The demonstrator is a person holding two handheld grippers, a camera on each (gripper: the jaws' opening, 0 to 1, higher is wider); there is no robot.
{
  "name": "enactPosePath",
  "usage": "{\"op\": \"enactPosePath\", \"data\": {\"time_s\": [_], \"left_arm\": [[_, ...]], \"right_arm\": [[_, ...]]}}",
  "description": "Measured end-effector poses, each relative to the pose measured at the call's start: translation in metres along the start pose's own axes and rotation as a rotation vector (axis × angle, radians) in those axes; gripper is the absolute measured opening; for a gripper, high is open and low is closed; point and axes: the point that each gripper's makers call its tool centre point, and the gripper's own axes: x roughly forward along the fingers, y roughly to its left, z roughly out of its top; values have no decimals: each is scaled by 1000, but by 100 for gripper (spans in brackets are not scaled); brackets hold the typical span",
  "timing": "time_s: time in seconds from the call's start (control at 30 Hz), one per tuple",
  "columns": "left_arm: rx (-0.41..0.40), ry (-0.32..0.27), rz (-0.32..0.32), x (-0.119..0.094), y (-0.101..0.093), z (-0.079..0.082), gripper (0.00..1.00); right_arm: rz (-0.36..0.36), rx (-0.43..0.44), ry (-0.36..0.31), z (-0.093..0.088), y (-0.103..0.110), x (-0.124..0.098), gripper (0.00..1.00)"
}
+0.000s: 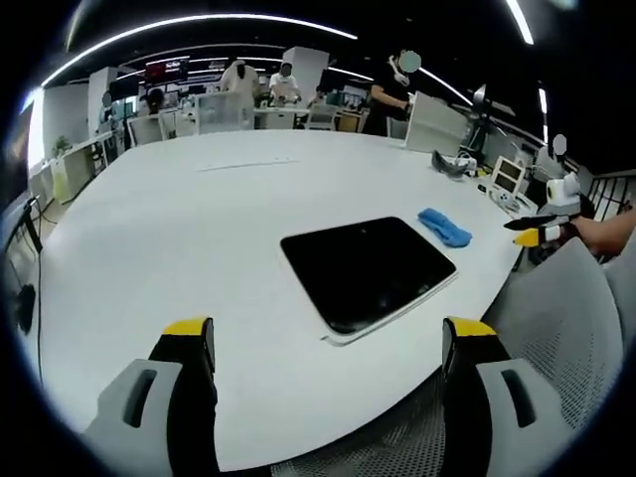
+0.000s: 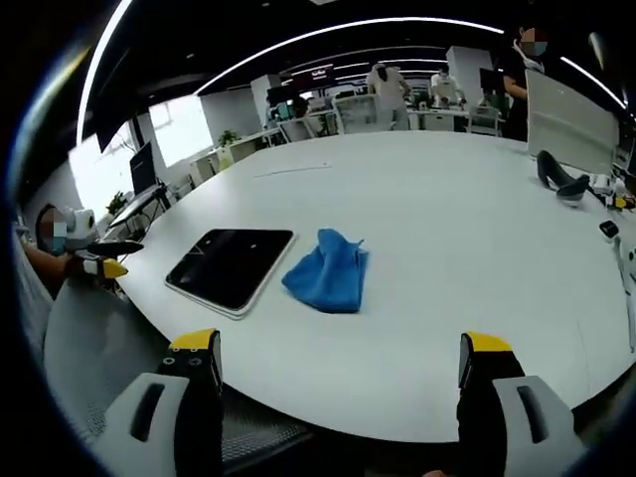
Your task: Wipe the mirror surface with the cleaning cloth until all visible marks leave the cleaned area.
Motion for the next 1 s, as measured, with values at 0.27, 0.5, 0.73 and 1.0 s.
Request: {"op": "enactPosePath", "data": {"time_s": [0.27,0.5,0.73,1.0], "left_arm": [[-1,-2,6,0,1,0,94],[-6,5,10,1,2,-1,94],[-17,-8,4,2,-1,2,95],[0,-3,-7,3,-5,2,94]], "right_arm": [[-7,11,-36,9,-2,0,98],[-6,24,-30,4,-3,1,98],[-3,16,-31,4,0,1,98],[-19,18,-60,15,-1,-3,98]]}}
